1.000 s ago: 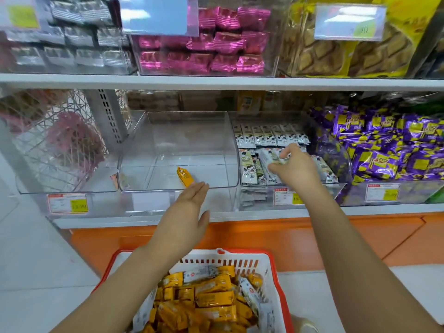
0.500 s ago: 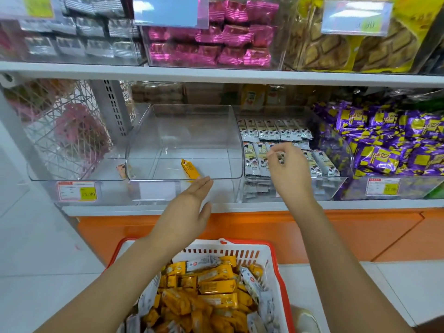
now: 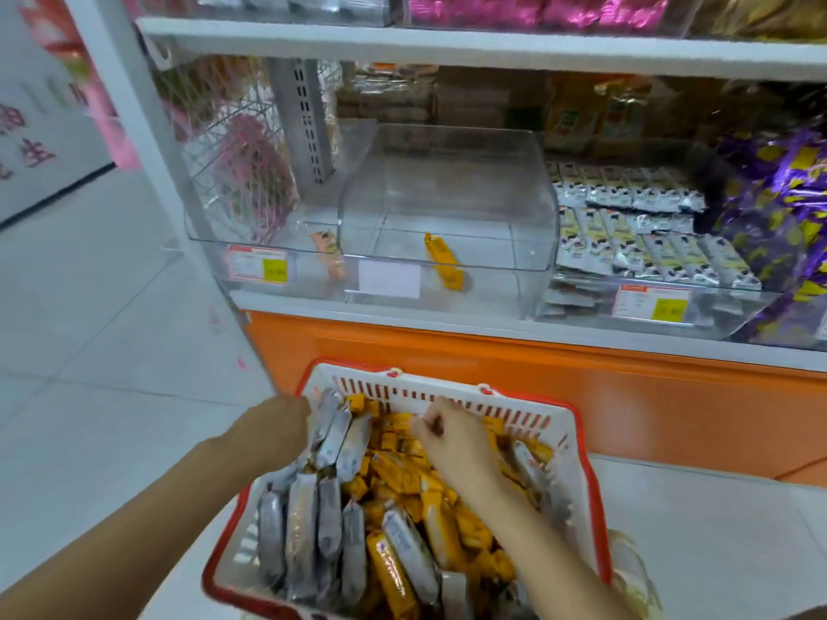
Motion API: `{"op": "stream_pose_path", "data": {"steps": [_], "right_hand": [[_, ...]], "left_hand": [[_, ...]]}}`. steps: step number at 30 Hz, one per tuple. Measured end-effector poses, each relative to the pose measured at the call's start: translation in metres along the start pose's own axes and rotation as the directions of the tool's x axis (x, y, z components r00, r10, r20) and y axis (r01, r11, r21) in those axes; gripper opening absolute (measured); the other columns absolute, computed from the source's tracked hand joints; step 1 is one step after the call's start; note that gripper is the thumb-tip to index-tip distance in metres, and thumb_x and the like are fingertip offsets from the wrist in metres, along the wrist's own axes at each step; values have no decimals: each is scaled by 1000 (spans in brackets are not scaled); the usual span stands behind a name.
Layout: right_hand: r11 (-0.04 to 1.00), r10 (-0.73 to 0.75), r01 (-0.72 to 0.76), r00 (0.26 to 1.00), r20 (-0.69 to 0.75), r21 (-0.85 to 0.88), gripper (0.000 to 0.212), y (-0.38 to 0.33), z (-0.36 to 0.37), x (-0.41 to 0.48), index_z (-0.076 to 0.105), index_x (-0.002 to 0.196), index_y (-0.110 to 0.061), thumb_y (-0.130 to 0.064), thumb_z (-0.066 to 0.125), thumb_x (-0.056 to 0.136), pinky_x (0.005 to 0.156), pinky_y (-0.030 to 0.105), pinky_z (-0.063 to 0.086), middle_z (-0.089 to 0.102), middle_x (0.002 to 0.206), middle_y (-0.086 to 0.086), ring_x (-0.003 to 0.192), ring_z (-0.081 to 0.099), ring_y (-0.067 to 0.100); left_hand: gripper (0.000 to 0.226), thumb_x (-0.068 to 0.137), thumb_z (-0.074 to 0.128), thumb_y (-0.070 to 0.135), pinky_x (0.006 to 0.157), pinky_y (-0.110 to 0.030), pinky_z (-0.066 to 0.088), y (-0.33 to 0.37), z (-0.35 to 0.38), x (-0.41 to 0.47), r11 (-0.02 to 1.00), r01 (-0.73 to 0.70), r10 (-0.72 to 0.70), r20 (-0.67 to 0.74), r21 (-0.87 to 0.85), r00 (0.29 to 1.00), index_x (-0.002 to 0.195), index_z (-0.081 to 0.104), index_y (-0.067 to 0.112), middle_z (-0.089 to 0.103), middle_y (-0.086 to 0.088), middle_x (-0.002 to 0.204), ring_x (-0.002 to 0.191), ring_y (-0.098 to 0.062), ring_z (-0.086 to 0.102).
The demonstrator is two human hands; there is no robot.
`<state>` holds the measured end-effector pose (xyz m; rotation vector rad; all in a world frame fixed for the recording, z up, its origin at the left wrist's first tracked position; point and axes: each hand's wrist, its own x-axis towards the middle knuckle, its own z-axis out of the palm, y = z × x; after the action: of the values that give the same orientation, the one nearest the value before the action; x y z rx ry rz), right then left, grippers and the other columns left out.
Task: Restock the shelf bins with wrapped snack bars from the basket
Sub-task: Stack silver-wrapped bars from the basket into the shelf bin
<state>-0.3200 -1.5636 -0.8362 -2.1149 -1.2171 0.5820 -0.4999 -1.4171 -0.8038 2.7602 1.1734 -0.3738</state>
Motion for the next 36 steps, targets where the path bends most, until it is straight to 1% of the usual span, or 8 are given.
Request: {"op": "stream_pose_path", "data": {"steps": [3, 6, 9, 14, 24, 27, 30, 36], "right_hand": [[998, 52, -47, 978, 203, -31, 21, -8, 38, -8, 51, 86, -19, -39, 55, 95, 62, 31, 43, 58, 77, 0, 67, 54, 14], [989, 149, -128, 906, 397, -78, 36, -19, 69, -19, 54, 114, -16, -45, 56, 93, 74, 33, 46, 63, 108, 3, 99, 60, 20], [967, 211, -114, 861, 462, -229, 49, -34, 91, -27, 52, 122, -10, -49, 55, 92, 72, 34, 47, 63, 108, 6, 103, 61, 24], [808, 277, 63, 836, 473, -585, 63, -55, 115, -28, 49, 127, -5, -58, 42, 95, 100, 40, 34, 56, 125, 11, 119, 48, 30], [668, 412, 202, 701, 582, -716, 26, -69, 129, -9, 59, 103, -10, -27, 39, 100, 53, 25, 37, 40, 76, 7, 82, 52, 23], [675, 381, 212, 720, 580, -707, 40, -71, 129, -12, 54, 131, -10, -31, 40, 100, 59, 26, 39, 53, 92, 9, 94, 55, 24], [690, 381, 183, 731, 566, -700, 55, -65, 133, -17, 54, 130, -7, -50, 41, 97, 77, 29, 45, 56, 107, 8, 106, 56, 24], [768, 486, -135, 759, 433, -626, 87, -54, 148, -22, 36, 143, -3, -66, 49, 84, 103, 40, 36, 39, 142, 17, 128, 36, 35]], "left_hand": [[37, 96, 42, 18, 98, -26, 43, -37, 39, -14, 987, 150, -159, 307, 54, 938, 129, 55, 9, 56, -8, 132, 118, -19, 55], [39, 99, 36, 12, 93, -23, 40, -44, 52, -32, 985, 174, -148, 431, -22, 890, 135, 46, 1, 49, -13, 139, 116, -19, 52], [41, 100, 33, 12, 100, -26, 39, -45, 64, -41, 989, 145, -125, 400, -20, 908, 138, 40, 2, 48, -12, 139, 123, -22, 51], [37, 98, 34, 5, 95, -26, 43, -38, 60, -45, 988, 152, -138, 368, -9, 919, 133, 43, -1, 51, -15, 134, 119, -24, 53], [31, 95, 38, 4, 74, -22, 43, -36, 51, -46, 990, 141, -142, 371, 29, 918, 123, 52, 2, 59, -9, 115, 85, -15, 48], [31, 94, 38, 2, 77, -24, 44, -39, 50, -46, 989, 139, -146, 362, 44, 921, 120, 55, 3, 60, -10, 117, 85, -15, 47], [29, 94, 38, 1, 72, -23, 45, -36, 50, -48, 992, 121, -129, 370, 45, 920, 117, 56, 2, 60, -10, 113, 88, -17, 53], [27, 95, 39, 1, 49, -17, 31, -25, 49, -50, 993, 119, -118, 392, 23, 912, 115, 57, -1, 57, -5, 87, 77, -16, 48]]}}
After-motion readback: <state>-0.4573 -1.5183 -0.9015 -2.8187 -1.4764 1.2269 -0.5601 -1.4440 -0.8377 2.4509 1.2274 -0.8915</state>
